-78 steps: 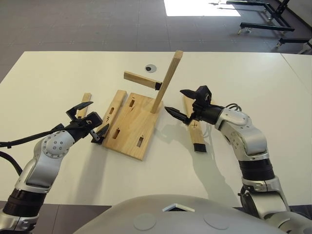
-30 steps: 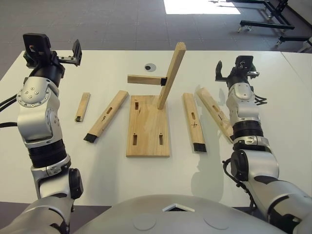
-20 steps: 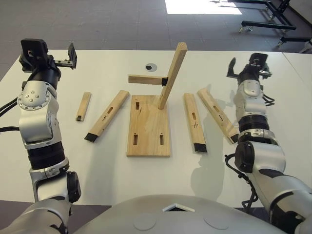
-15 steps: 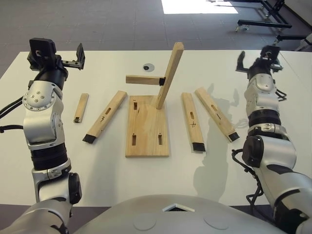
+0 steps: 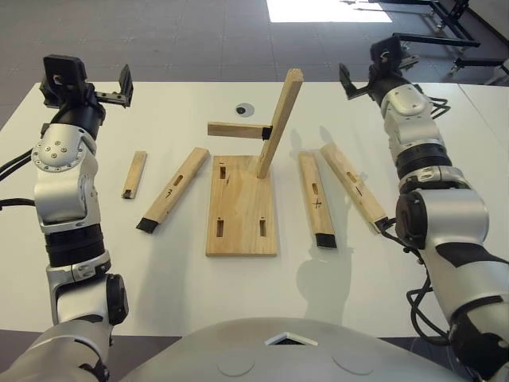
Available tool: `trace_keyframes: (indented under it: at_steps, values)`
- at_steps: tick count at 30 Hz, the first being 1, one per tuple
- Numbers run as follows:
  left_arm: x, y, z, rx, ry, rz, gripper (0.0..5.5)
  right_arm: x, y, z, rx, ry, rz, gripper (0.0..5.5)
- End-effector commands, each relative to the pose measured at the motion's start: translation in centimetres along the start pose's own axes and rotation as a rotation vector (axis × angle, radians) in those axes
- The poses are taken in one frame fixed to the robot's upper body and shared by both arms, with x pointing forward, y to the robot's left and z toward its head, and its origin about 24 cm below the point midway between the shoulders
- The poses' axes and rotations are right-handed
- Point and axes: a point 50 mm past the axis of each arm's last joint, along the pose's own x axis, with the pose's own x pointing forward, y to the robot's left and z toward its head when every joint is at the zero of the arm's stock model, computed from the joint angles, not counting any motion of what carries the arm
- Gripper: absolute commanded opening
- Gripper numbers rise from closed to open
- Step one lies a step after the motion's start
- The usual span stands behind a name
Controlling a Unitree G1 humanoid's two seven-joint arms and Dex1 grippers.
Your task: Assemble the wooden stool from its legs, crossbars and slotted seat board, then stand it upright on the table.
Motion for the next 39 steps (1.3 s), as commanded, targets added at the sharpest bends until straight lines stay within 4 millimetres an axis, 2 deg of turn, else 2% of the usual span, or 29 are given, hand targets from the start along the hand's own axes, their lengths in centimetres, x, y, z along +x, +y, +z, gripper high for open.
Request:
trace_keyframes:
  at_steps: [1,2,4,7,8,10,13,15,17,20,25,29,31,34,39]
  values:
    - [-0.8,4.2,1.2,0.083,-0.015,0.146,5.4,-0.9,-4.7,-0.1,0.059,0.08,-0.288,5.36]
    - [-0.8,3.7,1.7,0.082,-0.039,0.102,5.4,-1.3,-5.2,-1.1,0.101,0.11,-0.379,5.36]
    - [-0.7,1.4,2.3,0.1,-0.072,-0.064,5.4,-2.1,-6.2,-2.5,0.159,0.147,-0.533,5.36]
    - [-1.4,-3.5,1.4,0.08,-0.047,-0.44,5.4,-3.4,-8.1,-3.4,0.215,0.17,-0.721,5.36]
    - [-1.7,-3.8,1.1,0.093,-0.035,-0.489,5.4,-3.5,-8.2,-3.4,0.242,0.171,-0.738,5.36]
    - [-1.2,-1.4,0.7,0.075,-0.012,-0.348,5.4,-2.6,-7.1,-2.7,0.254,0.153,-0.659,5.36]
    - [-0.4,3.5,0.0,0.007,0.041,0.106,5.4,-1.4,-5.5,-0.8,0.12,0.089,-0.48,5.36]
    - [-0.9,4.7,-0.7,-0.013,0.061,0.303,5.4,-1.0,-4.7,-0.1,0.057,0.059,-0.37,5.36]
    - [-0.6,3.4,-0.8,-0.007,0.052,0.27,5.4,-0.8,-4.2,0.0,0.081,0.044,-0.289,5.36]
    - [-0.5,1.7,0.1,0.003,0.007,0.096,5.4,-1.2,-4.8,-0.6,0.086,0.076,-0.215,5.36]
    - [-2.0,2.7,0.5,0.02,0.005,-0.036,5.4,-2.2,-6.9,-0.6,0.054,0.191,-0.034,5.36]
    - [-3.7,3.9,0.1,0.019,0.029,0.002,5.4,-4.4,-7.8,-1.5,0.074,0.385,0.173,5.36]
    - [-5.0,4.2,-0.3,0.011,0.047,0.039,5.4,-5.8,-6.5,-2.2,0.095,0.483,0.297,5.36]
    - [-6.4,4.6,-0.6,-0.029,0.052,0.141,5.4,-8.8,-3.5,-3.9,0.096,0.631,0.444,5.36]
    - [-8.2,5.5,-1.0,-0.046,0.071,0.264,5.4,-10.5,-0.1,-5.8,0.08,0.73,0.51,5.36]
